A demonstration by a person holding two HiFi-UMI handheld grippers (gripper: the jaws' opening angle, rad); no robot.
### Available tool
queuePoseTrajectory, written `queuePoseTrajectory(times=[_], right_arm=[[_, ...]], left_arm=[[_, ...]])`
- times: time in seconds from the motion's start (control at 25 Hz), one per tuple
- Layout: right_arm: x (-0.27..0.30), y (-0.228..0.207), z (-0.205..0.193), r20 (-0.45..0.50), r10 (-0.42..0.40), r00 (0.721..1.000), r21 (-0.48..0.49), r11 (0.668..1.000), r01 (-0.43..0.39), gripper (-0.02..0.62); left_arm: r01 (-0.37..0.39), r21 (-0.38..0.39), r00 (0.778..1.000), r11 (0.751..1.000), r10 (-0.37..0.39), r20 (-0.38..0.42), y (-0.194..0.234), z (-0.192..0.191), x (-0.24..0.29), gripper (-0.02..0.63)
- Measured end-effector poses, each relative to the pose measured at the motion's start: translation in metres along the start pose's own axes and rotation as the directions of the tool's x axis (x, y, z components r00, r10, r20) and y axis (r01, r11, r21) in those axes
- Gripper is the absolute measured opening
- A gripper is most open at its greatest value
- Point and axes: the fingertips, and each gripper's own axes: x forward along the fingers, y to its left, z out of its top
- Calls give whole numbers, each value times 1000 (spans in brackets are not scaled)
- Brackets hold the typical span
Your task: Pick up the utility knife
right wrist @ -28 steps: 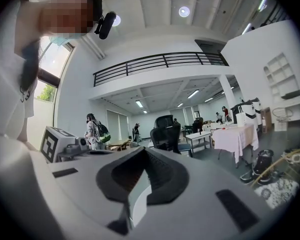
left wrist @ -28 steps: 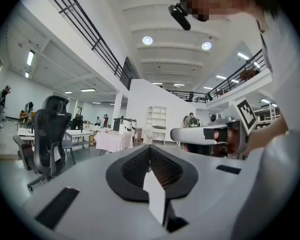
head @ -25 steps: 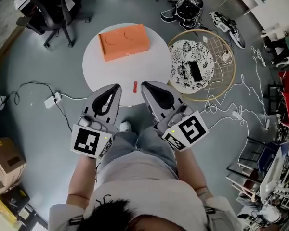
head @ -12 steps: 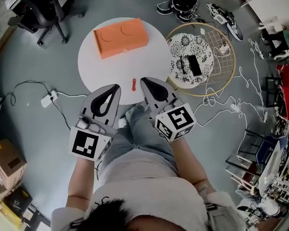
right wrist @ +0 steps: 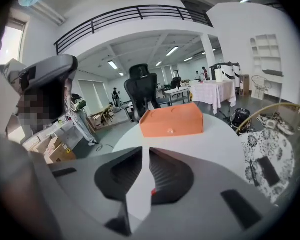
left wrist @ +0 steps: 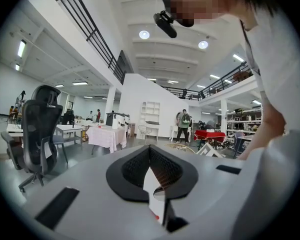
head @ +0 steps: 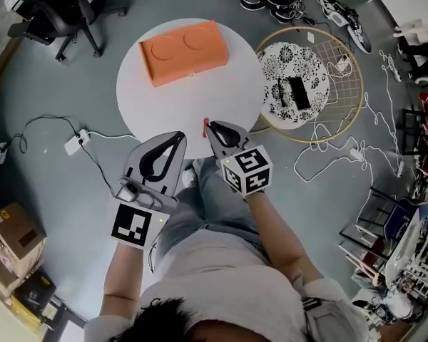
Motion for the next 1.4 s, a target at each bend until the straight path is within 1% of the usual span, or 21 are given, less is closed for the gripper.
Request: queuePoseTrajectory(times=[0.16, 0.36, 0.48, 0.64, 0.88, 1.16, 1.4], right_arm=[[16, -11, -21, -64, -31, 997, 27, 999, 32, 46], [33, -19, -47, -144, -71, 987, 50, 996, 79, 76], [42, -23, -62, -189, -94, 978, 69, 992, 109, 98], [52, -24, -82, -253, -118, 960, 67, 988, 139, 110], [61, -27, -98, -303, -147, 941, 61, 983, 173, 115], [62, -28, -101, -326, -195, 925, 13, 977, 211, 115], [63, -28, -98, -347, -266, 899, -105, 964, 244, 114]], left_arm=[[2, -22, 1000, 1000, -3, -29, 5, -12, 4, 11], [-2, -37, 999, 999, 0, -50, 11, -22, 7, 11], [-8, -41, 998, 999, 5, -59, 13, -27, 6, 12], [-17, -47, 997, 999, 14, -72, 15, -33, 5, 11], [-31, -54, 996, 998, 26, -87, 17, -41, 4, 11], [-35, -59, 995, 998, 30, -96, 18, -44, 4, 11], [-33, -63, 995, 997, 27, -101, 17, -47, 5, 11]])
